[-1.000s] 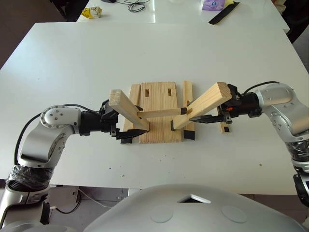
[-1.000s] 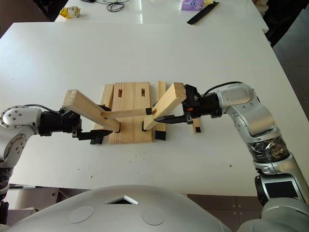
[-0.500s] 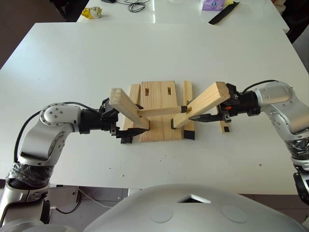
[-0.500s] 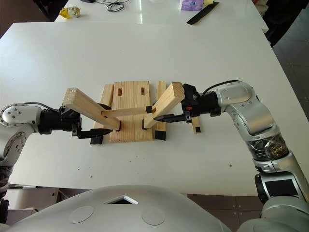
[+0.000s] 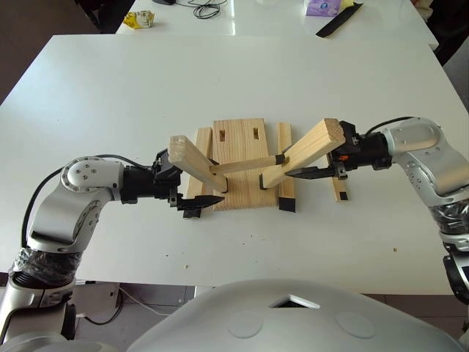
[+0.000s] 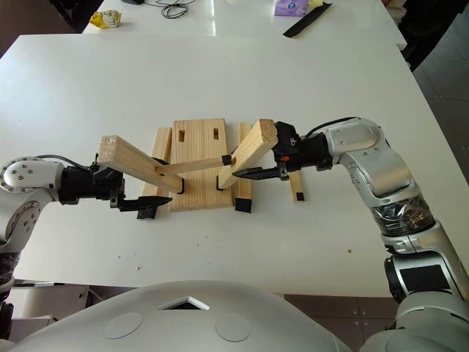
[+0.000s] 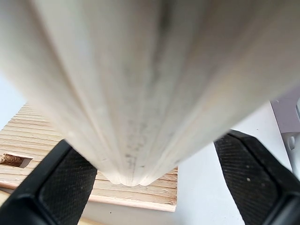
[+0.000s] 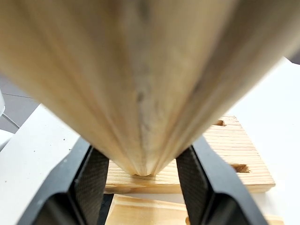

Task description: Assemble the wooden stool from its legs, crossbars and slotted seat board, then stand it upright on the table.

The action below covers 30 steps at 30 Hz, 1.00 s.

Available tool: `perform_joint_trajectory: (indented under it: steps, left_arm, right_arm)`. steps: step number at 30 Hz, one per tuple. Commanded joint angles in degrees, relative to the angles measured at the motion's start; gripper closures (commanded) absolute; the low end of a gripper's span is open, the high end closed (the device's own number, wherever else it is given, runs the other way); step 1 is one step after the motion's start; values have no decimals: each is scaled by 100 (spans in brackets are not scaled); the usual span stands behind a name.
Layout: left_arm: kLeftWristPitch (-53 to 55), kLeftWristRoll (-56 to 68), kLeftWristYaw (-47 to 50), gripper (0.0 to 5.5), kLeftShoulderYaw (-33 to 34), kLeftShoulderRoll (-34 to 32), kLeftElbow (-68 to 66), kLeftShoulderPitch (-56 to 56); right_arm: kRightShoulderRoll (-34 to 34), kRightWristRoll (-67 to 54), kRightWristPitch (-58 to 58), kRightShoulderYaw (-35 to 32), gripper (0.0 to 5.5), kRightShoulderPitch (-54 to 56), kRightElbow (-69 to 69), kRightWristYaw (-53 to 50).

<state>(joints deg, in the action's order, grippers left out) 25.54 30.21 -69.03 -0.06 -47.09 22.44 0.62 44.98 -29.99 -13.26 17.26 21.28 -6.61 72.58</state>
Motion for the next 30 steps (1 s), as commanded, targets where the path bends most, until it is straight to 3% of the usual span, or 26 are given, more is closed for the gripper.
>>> perform_joint_trajectory:
  steps: [1,18,27,30]
  left_arm:
    - [-6,92,-96,144,-101,-58,222,24]
    - [510,356,291,144,130,273,-746,1367]
    - [1048,899,-133,18,268,14,-570,1318]
    - [958,799,-17,10,320,63,-816,1490]
  right_arm:
    - [91,998,-276,475,346,-275,514,-220]
    - [9,1037,-162,601,346,-257,494,-265]
    - [24,1018,-150,613,346,-313,432,-298]
    - [27,1015,-156,613,346,-327,410,-300]
